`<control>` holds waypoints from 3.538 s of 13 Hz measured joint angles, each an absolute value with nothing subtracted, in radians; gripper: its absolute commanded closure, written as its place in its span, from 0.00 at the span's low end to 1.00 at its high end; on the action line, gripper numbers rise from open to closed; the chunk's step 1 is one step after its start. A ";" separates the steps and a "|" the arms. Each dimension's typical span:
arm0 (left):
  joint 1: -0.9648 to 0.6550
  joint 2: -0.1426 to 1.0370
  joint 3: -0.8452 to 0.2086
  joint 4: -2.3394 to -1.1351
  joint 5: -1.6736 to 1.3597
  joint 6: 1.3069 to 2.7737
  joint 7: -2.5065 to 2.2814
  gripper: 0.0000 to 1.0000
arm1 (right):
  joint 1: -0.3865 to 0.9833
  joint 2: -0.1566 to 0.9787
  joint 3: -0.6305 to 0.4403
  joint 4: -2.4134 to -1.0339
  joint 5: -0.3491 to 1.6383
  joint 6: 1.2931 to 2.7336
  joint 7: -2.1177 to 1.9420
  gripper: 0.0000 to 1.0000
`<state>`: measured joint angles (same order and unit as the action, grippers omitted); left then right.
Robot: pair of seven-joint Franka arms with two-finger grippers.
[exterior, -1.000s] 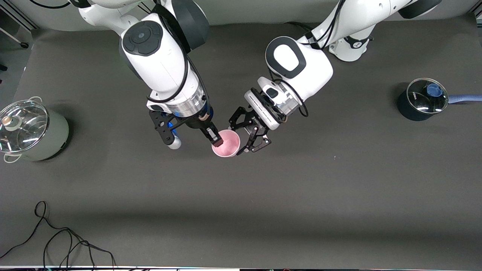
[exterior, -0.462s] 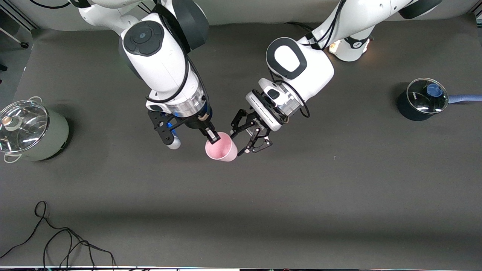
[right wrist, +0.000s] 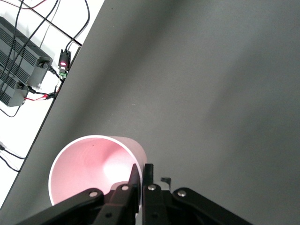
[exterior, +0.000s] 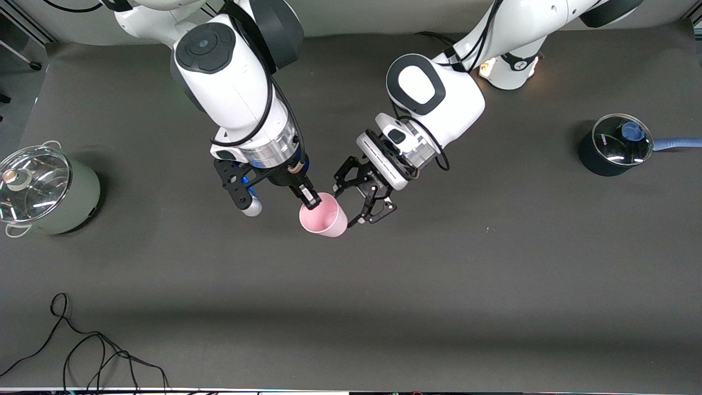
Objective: Transfer pink cup from left to right arm
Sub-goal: 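Open the left gripper while the right gripper pulls the cup away, then lower the cup onto the table with the right gripper while the left gripper retracts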
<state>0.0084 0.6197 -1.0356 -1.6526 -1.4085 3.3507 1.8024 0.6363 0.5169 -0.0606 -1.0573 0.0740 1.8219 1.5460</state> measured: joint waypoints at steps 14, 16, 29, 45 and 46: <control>0.296 0.628 -1.035 -1.726 -1.407 3.052 1.801 0.01 | 0.434 0.376 -0.131 -1.139 0.076 1.525 0.635 1.00; 0.429 0.623 -1.044 -1.787 -1.397 2.889 1.809 0.01 | 0.419 0.318 -0.193 -1.232 0.077 1.514 0.468 1.00; 0.807 0.577 -0.842 -1.880 -0.729 2.091 1.498 0.00 | 0.415 0.233 -0.405 -1.754 0.074 1.824 0.082 1.00; 0.802 0.189 -0.849 -1.613 -0.043 1.655 0.353 0.00 | 0.422 0.334 -0.405 -2.209 0.072 2.581 0.081 0.36; 0.793 0.177 -0.849 -1.599 0.008 1.637 0.300 0.00 | 0.422 0.343 -0.405 -2.209 0.072 2.592 0.081 0.03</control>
<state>0.7933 0.1772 -0.8489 -1.5994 0.0079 1.6366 0.2997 0.4224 0.3434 -0.4047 -2.2092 0.0723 2.5921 0.0812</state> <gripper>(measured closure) 0.000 0.925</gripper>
